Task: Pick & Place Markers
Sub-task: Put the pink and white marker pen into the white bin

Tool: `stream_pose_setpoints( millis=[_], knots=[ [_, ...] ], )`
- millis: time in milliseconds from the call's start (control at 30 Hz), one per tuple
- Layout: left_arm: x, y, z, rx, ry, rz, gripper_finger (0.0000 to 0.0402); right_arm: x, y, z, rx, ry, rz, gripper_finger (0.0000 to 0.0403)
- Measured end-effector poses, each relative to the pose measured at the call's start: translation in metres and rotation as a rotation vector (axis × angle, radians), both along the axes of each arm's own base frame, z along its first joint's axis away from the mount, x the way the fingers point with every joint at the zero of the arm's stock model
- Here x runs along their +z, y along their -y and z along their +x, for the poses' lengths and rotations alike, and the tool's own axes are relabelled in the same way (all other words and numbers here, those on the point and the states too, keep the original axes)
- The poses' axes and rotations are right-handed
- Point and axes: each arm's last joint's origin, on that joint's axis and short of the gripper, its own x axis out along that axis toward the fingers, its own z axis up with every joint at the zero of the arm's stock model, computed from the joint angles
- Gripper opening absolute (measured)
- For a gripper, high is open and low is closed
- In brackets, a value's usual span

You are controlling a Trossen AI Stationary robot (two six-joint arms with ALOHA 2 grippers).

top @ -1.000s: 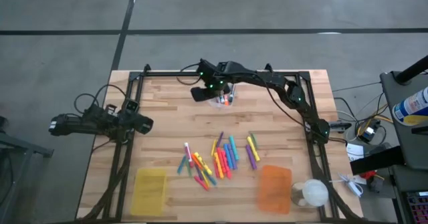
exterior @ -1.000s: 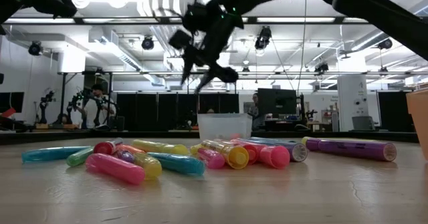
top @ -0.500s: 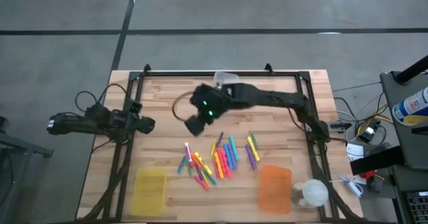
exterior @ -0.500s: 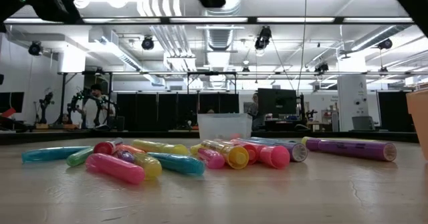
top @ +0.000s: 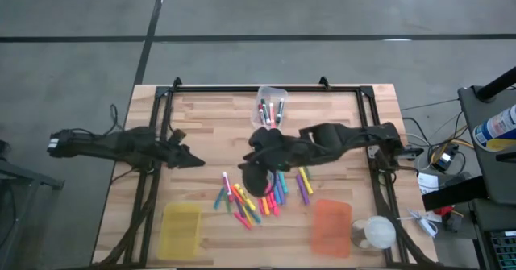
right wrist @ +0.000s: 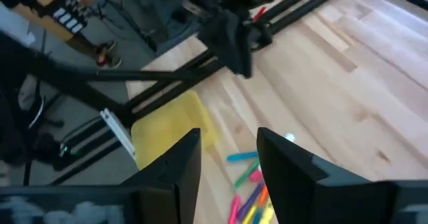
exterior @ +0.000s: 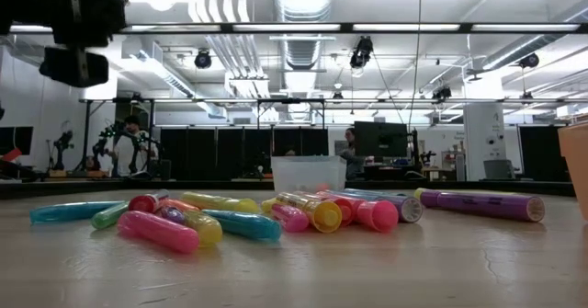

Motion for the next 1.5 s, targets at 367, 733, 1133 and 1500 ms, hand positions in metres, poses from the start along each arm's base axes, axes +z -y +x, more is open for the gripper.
stream_pose_setpoints(
  millis=[367,733,1133,1500],
  knots=[
    [0.023,0.004,0.043,-0.264,-0.263,0.492,0.0101,0.01,-0.027,-0.022,0.093,-0.003,-0.002,0.0137],
    [0.024,0.014,0.102,-0.676,-0.439,1.107,0.0101,0.015,-0.05,-0.035,0.165,0.009,-0.003,0.0127],
    [-0.016,0.039,0.133,-0.968,-0.474,1.333,0.0101,0.022,-0.068,-0.051,0.2,0.03,0.021,0.0116],
    [-0.053,0.042,0.149,-1.122,-0.532,1.399,0.0101,0.027,-0.075,-0.06,0.161,0.062,0.013,0.0102]
  ],
)
